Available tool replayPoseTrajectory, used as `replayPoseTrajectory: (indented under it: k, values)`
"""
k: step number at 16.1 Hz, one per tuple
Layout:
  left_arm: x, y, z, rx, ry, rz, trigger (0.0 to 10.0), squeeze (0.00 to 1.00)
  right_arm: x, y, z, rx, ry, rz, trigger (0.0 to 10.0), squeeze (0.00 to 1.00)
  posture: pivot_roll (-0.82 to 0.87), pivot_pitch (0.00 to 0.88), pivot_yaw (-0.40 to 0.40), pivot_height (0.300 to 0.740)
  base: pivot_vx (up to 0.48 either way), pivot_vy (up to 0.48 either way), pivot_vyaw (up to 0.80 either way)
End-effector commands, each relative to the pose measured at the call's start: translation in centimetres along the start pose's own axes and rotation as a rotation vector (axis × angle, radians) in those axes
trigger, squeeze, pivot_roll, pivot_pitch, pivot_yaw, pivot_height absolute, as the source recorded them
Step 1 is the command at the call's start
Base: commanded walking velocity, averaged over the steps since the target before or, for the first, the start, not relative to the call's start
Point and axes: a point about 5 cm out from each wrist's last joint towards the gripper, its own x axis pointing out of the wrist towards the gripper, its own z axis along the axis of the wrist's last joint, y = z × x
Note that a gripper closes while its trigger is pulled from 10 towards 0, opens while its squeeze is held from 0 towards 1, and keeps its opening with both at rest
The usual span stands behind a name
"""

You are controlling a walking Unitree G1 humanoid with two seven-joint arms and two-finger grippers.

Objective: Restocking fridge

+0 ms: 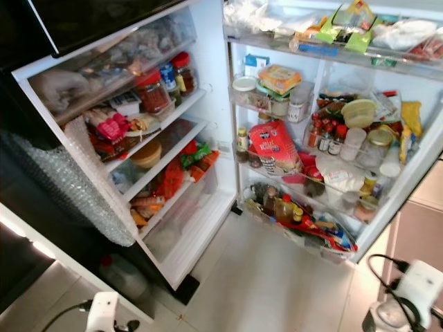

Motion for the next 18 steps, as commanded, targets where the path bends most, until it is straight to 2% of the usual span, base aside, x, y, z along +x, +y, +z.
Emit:
replayPoseTrajectory:
  k: [1,5,8,12,16,18]
  values:
    - [0.0,0.5,0.0,0.037,0.001,0.005,10.0,0.0,0.6,-0.6,1.2,0.053,-0.044,-0.065,10.0,0.0,-0.14,0.0,0.115,0.74,0.0,0.0,0.0]
    - [-0.1,1.3,0.0,0.051,-0.002,0.019,10.0,0.0,2.2,-2.2,4.2,0.073,-0.157,-0.159,10.0,0.0,-0.13,0.0,0.104,0.74,0.0,0.0,0.0]
    - [-0.3,1.9,-0.6,0.046,0.013,0.037,10.0,0.0,3.0,-3.5,5.5,0.108,-0.19,-0.225,10.0,0.0,-0.12,0.0,0.101,0.74,0.0,0.0,0.0]
    - [-0.3,1.7,-0.7,0.041,0.016,0.035,10.0,0.0,3.4,-3.9,6.7,0.128,-0.222,-0.252,10.0,0.0,-0.12,0.0,0.1,0.74,0.0,0.0,0.0]
    - [-0.2,1.1,-0.2,0.04,0.003,0.023,10.0,0.0,3.3,-3.2,7.6,0.12,-0.271,-0.189,10.0,0.0,-0.12,0.0,0.101,0.74,0.0,0.0,0.0]
    - [-0.1,0.9,0.0,0.047,-0.004,0.018,10.0,0.0,3.3,-3.4,7.5,0.112,-0.269,-0.203,10.0,0.0,-0.12,0.0,0.101,0.74,0.0,0.0,0.0]
